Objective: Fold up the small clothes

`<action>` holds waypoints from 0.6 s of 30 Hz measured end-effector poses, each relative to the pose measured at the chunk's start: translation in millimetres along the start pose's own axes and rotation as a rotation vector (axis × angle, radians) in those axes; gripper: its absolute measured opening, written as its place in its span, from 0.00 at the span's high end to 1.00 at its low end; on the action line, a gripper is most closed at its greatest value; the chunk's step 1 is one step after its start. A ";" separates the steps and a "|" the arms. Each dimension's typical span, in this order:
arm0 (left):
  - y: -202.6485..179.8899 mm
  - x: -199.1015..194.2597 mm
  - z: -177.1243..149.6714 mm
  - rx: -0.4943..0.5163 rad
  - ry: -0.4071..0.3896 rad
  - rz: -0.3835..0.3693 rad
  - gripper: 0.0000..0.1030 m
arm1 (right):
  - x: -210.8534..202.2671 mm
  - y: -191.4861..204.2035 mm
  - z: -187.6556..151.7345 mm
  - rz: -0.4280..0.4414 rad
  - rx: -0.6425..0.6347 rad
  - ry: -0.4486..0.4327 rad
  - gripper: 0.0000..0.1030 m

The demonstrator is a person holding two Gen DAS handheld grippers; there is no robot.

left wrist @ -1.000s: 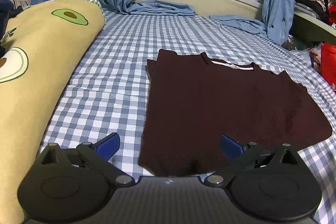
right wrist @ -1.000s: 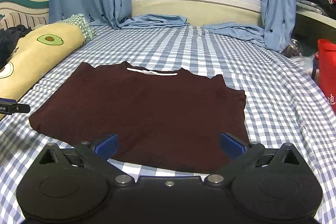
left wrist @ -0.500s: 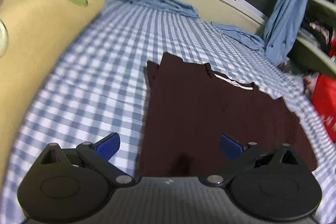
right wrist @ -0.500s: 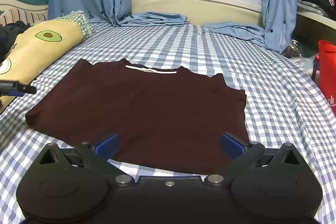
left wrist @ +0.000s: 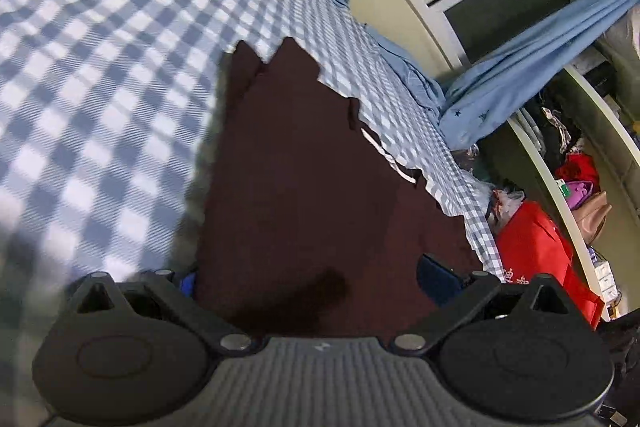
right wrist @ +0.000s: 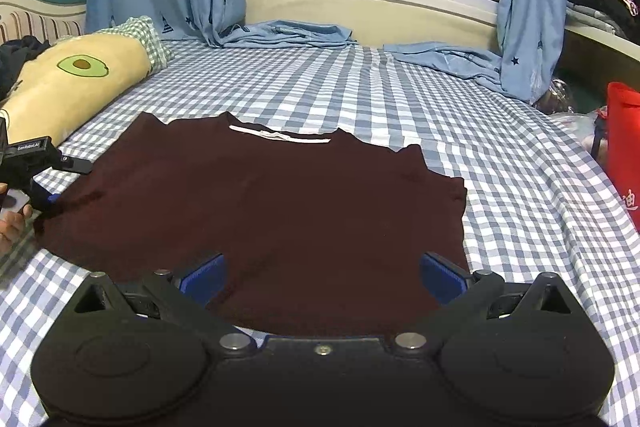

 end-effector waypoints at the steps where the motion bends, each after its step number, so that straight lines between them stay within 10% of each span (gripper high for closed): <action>1: -1.5 5.2 1.9 0.001 0.003 0.001 0.01 | 1.6 -1.5 0.4 -0.004 0.001 0.002 0.01; 6: -6.8 21.5 11.6 -0.045 0.001 -0.024 0.06 | 7.2 -7.3 -0.1 -0.008 0.018 0.010 0.01; 16: 10.7 11.3 8.4 -0.100 -0.038 -0.015 0.80 | 11.5 -5.2 -6.8 0.016 0.014 0.024 0.01; 18: 8.0 6.6 7.4 -0.055 -0.056 0.041 0.82 | 12.0 -5.1 -8.7 0.020 0.019 0.027 0.01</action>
Point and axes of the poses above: each gripper's, at about its wrist camera, not at the fingertips, and x roughly the way its jaws point, y to its left, z to its top, the point moved 8 cm from there along x, roughly the way its jaws point, and after that the axes turned 1 degree about z, right-handed, at the moved point
